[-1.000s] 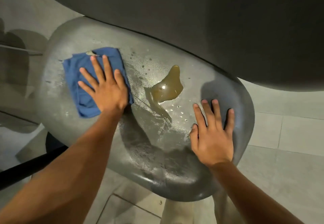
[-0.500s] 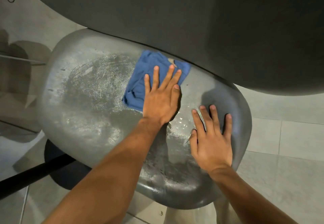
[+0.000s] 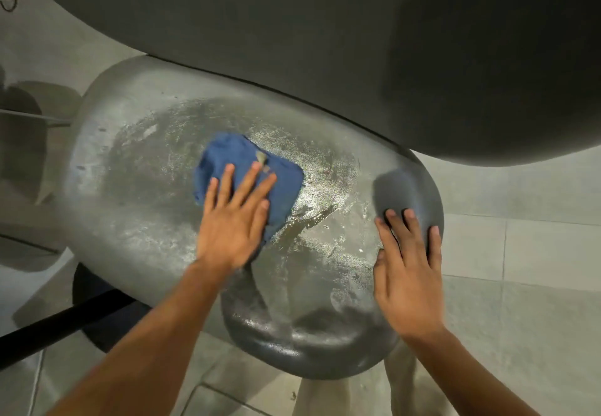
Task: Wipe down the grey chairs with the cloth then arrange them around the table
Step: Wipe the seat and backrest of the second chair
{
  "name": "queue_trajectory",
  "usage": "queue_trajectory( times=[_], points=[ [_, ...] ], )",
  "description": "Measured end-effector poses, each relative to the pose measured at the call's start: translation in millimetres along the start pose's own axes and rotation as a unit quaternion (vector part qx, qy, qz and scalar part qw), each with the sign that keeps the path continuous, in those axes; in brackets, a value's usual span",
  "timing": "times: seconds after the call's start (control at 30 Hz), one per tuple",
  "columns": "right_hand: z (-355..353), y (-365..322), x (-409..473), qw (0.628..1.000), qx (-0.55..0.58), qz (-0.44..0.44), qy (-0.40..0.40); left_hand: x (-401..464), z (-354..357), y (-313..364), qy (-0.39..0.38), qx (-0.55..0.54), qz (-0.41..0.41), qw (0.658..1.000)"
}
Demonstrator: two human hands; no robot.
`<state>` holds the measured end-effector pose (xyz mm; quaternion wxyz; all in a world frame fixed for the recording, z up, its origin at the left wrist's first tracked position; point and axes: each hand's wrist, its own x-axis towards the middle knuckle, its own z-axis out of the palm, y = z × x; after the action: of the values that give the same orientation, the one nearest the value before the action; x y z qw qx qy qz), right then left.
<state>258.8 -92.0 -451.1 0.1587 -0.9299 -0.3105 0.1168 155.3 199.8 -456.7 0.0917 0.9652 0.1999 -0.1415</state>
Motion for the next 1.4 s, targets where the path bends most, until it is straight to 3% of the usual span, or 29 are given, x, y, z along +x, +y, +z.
queue_trajectory(
  times=[0.1,0.17,0.4,0.5,0.57,0.63,0.73,0.8,0.87,1.07,1.23,1.3,1.4],
  points=[
    [7.1,-1.2,1.1,1.000,-0.029,0.003,-0.002,41.6,-7.2,4.5,0.023,-0.014,-0.115,0.993],
    [8.5,0.6,-0.3,1.000,-0.030,0.000,-0.001,66.1,-5.9,34.9,0.033,-0.032,-0.140,0.989],
    [7.1,0.7,0.2,1.000,-0.023,-0.002,0.016,56.9,13.4,137.0,0.020,-0.048,-0.017,0.998],
    [7.7,0.7,0.0,1.000,-0.014,-0.003,0.024,9.5,21.2,126.8,0.003,-0.026,0.084,0.996],
    [8.5,0.4,0.1,1.000,-0.011,0.001,0.028,-15.0,23.7,97.1,-0.002,-0.006,0.109,0.994],
    [10.4,0.3,0.2,0.999,-0.007,0.007,0.031,-21.5,21.1,64.4,0.001,0.005,0.075,0.997],
    [13.5,2.1,-0.9,0.999,0.004,0.009,0.045,8.5,15.0,43.2,0.024,-0.006,-0.056,0.998],
    [14.8,3.8,-2.6,0.998,0.011,0.005,0.060,40.1,12.5,58.8,0.042,-0.032,-0.122,0.991],
    [15.3,3.4,-3.0,0.997,0.023,0.003,0.076,65.1,13.6,90.0,0.051,-0.046,-0.128,0.989],
    [19.2,4.8,-8.1,0.980,0.113,0.051,0.157,43.9,24.1,165.7,0.037,-0.045,0.063,0.996],
    [20.9,5.7,-8.1,0.972,0.147,0.072,0.171,-11.1,27.4,108.8,0.011,0.008,0.215,0.976],
    [21.5,6.3,-7.7,0.972,0.146,0.070,0.169,-12.6,25.4,82.6,0.011,0.020,0.171,0.985],
    [22.8,6.9,-8.6,0.976,0.133,0.071,0.158,19.2,20.3,85.4,0.025,-0.012,-0.010,1.000]
  ],
)
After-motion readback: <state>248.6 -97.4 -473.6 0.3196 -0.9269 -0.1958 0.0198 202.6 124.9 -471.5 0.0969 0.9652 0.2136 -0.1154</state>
